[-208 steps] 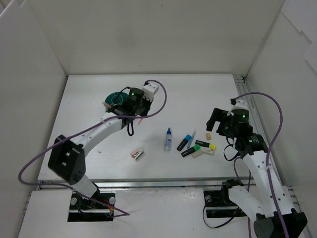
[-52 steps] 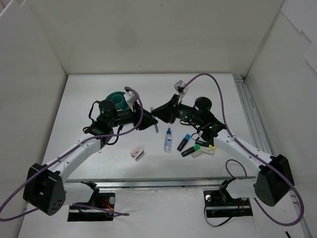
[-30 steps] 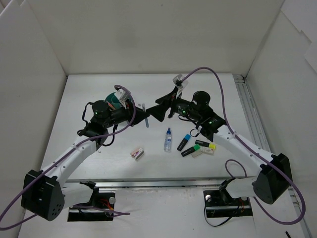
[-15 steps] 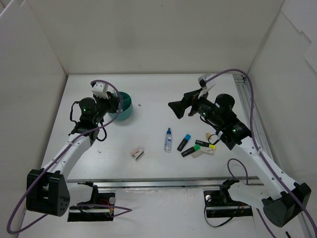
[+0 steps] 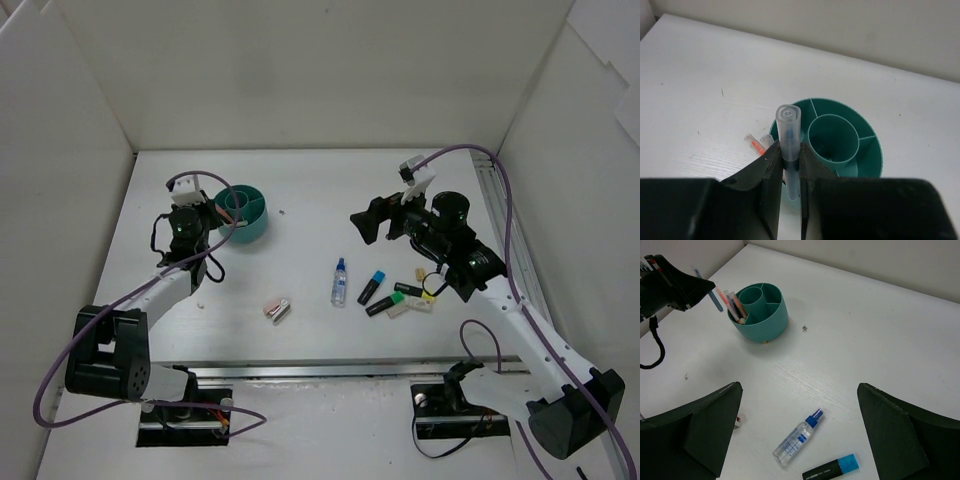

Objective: Sort the stationery into containers
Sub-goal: Place the pen in the storage box.

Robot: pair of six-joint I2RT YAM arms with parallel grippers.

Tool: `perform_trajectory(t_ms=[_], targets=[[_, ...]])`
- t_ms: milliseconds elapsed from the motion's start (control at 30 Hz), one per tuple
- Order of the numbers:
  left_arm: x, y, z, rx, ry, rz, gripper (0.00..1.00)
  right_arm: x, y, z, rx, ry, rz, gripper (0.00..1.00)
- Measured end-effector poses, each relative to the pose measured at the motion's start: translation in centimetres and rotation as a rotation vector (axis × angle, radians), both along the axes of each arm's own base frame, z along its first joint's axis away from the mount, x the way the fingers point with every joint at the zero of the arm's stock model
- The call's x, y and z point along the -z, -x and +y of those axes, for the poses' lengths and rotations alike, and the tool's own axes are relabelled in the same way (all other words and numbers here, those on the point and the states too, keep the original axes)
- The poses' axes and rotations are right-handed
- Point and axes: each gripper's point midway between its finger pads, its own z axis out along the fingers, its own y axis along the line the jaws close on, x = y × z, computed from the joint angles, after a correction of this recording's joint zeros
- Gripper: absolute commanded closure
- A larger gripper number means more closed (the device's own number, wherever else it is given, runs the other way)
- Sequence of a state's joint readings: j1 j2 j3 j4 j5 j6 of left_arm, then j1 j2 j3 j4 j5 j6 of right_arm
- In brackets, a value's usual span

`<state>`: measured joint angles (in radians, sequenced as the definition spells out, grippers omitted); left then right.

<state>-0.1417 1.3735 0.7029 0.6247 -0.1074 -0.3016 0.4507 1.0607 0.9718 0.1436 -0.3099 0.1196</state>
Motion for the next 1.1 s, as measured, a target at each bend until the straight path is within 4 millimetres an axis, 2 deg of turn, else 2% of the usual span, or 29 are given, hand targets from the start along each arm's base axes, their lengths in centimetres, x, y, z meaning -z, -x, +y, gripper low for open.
perform_trajectory(t_ms=[100, 433, 733, 933, 967, 1033, 1100], targets=[[-0.2, -0.6, 0.3, -0.020, 0.009, -0.028, 1.00, 0.6, -0.2, -0.4, 0.009, 0.010, 0.008, 0.02], [2.3, -2.3, 0.0, -0.018, 0.033, -0.016, 1.00, 1.7, -0.6, -1.4, 0.035, 0.029, 0.030, 0.02], [2.2, -3.0, -0.5, -0.003, 0.075, -0.054, 1.00, 2.9, -0.8, -2.0, 0.049, 0.042, 0.058, 0.02], [2.8, -2.9, -0.4, -0.021, 0.104, -0.031, 0.86, 3.6, -0.9, -2.4, 0.057, 0.049, 0.078, 0.02], [3.0, -2.8, -0.3, -0.026, 0.107, -0.024, 0.77, 3.6, -1.0, -2.4, 0.059, 0.049, 0.079, 0.02], [3.4, -2.5, -0.2, -0.038, 0.113, -0.013, 0.76, 3.6, -1.0, -2.5, 0.061, 0.050, 0.081, 0.02], [3.8, -2.1, 0.1, -0.054, 0.116, 0.001, 0.63, 3.7, -1.0, -2.6, 0.063, 0.050, 0.082, 0.02]])
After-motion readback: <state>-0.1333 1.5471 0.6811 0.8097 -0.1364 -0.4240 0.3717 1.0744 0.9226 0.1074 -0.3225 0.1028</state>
